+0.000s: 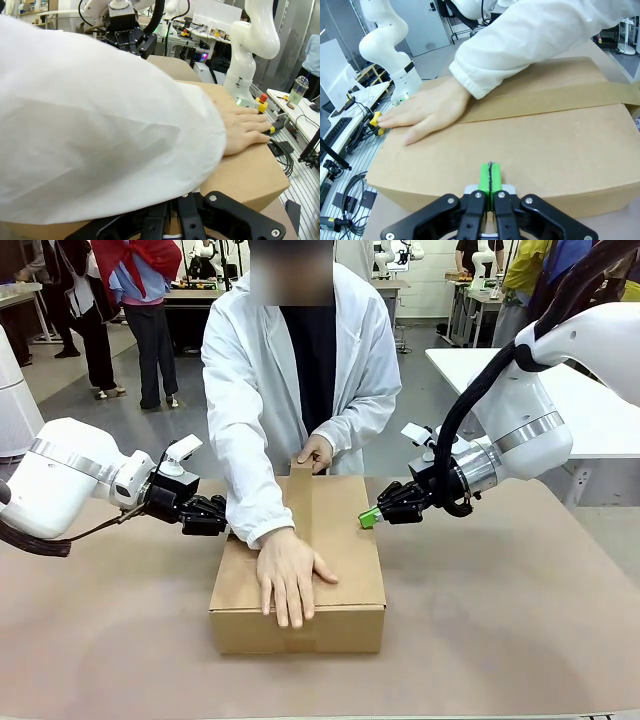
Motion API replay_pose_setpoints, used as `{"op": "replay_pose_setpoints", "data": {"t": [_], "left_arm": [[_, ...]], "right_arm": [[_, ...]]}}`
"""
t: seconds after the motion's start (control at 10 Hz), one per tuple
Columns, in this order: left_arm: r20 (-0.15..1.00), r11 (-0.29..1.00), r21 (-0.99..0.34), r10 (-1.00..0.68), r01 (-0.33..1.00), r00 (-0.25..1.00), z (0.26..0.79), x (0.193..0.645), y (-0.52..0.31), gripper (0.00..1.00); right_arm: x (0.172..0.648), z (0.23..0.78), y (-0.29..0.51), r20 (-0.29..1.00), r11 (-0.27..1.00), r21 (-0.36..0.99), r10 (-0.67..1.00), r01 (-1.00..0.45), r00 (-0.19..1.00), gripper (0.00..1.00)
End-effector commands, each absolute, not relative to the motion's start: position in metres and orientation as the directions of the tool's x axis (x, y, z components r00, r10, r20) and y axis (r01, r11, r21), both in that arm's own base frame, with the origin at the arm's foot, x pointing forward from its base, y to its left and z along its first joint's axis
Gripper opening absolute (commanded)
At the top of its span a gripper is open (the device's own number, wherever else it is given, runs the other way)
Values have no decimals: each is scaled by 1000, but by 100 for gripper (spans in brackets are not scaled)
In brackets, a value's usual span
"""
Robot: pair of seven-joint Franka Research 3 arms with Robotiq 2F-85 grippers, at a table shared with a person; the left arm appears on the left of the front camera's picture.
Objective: Wrap the clocks to prevent damage.
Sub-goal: After the human seals the box with tape, release both hands from the side flaps of the Package Box.
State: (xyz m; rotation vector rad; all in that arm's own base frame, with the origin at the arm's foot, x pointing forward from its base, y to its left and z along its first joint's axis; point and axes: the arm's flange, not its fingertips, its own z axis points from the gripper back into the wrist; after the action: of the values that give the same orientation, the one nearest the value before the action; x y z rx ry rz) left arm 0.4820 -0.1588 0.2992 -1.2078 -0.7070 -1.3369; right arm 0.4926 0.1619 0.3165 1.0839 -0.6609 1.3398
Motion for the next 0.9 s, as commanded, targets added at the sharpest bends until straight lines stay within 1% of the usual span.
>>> {"op": "replay_pose_setpoints", "data": {"t": [0.0,0.8], "left_arm": [[927,-172,-237,-335,956,169,298,481,-159,1],[927,-172,-237,-335,956,169,298,481,-159,1]], "right_arm": [[494,314,167,886,-91,232,431,-968,172,1],[494,314,167,886,-91,232,431,-968,172,1]]}}
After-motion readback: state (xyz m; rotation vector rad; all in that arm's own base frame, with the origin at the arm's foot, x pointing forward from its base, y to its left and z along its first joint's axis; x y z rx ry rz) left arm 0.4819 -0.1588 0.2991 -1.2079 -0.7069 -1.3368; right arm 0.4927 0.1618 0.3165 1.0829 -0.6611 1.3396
